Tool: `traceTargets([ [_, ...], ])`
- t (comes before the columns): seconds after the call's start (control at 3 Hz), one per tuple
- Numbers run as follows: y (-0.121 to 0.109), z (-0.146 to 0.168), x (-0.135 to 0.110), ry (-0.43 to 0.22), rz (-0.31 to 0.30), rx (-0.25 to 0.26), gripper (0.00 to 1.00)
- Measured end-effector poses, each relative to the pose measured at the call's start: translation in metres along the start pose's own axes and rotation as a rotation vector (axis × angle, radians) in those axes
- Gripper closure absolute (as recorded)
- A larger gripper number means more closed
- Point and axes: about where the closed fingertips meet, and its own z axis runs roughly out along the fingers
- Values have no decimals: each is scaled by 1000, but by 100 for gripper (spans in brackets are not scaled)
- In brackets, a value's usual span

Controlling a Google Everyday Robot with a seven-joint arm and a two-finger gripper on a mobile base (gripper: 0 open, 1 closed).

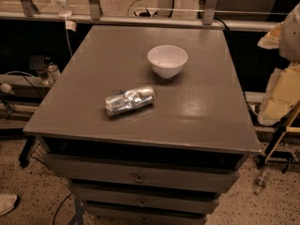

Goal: Pick redbull can

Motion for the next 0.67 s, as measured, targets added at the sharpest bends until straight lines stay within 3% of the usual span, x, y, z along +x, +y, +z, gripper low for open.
traceTargets([
  [0.33,0,0,0,0,0,0,0],
  [0.67,-4,9,-16,-15,-50,-3,0],
])
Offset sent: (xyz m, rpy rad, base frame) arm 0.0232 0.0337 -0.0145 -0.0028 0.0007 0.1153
